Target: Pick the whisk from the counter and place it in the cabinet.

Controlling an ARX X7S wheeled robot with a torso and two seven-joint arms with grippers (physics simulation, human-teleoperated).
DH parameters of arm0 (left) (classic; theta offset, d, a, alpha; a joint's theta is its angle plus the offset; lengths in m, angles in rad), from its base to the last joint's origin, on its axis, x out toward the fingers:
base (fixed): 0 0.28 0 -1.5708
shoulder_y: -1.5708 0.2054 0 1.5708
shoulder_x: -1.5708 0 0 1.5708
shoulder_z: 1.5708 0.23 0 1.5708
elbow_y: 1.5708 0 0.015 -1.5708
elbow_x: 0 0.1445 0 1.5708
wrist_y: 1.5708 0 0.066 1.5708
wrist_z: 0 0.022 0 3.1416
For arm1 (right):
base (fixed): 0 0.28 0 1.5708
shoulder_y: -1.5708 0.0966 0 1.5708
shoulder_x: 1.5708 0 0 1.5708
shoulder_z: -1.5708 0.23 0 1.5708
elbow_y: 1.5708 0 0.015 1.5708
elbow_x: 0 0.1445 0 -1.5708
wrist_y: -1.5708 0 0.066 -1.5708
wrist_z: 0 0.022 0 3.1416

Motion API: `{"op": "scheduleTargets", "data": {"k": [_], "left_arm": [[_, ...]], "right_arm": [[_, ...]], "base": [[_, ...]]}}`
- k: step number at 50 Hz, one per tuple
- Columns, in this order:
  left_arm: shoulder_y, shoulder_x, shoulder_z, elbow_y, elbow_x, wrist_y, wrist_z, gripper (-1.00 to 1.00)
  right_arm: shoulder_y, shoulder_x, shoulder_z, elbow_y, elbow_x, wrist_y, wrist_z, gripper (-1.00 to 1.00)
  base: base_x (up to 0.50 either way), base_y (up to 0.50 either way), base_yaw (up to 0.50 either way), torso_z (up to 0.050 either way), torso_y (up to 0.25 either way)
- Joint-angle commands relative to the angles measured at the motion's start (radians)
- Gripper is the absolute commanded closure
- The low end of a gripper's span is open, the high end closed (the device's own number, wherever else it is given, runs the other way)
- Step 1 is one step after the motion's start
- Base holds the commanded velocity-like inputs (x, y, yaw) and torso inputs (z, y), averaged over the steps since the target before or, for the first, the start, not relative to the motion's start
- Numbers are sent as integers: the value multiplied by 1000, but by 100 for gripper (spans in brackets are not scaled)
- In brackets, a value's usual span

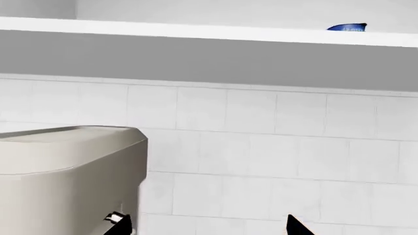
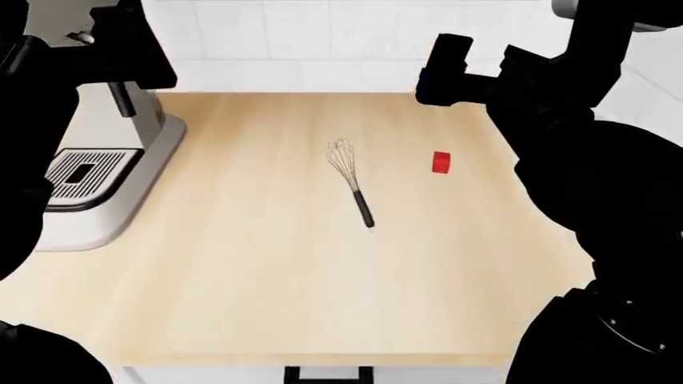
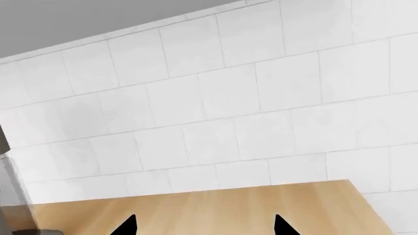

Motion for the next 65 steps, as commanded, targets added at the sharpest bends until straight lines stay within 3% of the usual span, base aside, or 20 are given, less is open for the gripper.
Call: {"op": "scheduleTargets", "data": {"k": [1,19,37,44,46,51,54,59,65], "left_arm": [[0,-6,12,-15,-5,19,-9,-100],[3,-11,2,-7,-35,11,-29,-100],[4,-20,3,-8,-60,16,-49,-100],[1,-23,14,-18,-61,27,-53,-100],[0,-24,16,-19,-62,29,-54,-100],[-1,-24,8,-15,-75,24,-61,-100],[-1,-25,12,-21,-74,32,-62,-100],[-2,-27,14,-24,-78,36,-65,-100],[-4,-31,16,-27,-84,39,-70,-100]], "right_arm": [[1,4,-3,4,13,-4,11,-100],[-2,12,-9,11,32,-14,25,-100],[3,24,-17,7,51,-14,38,-100],[126,59,-21,60,129,174,22,-100],[159,92,-23,101,252,216,90,-100],[238,230,-102,272,846,214,476,-100],[264,267,-151,346,1064,205,621,-100],[286,312,-228,392,1231,185,709,-100],[276,338,-273,378,1279,174,718,-100]], "base": [[500,66,0,0,0],[500,65,0,0,1],[9,0,0,0,1],[0,0,0,0,0],[0,0,0,0,0],[0,0,0,0,0],[0,0,0,0,0],[0,0,0,0,0],[0,0,0,0,0]]}}
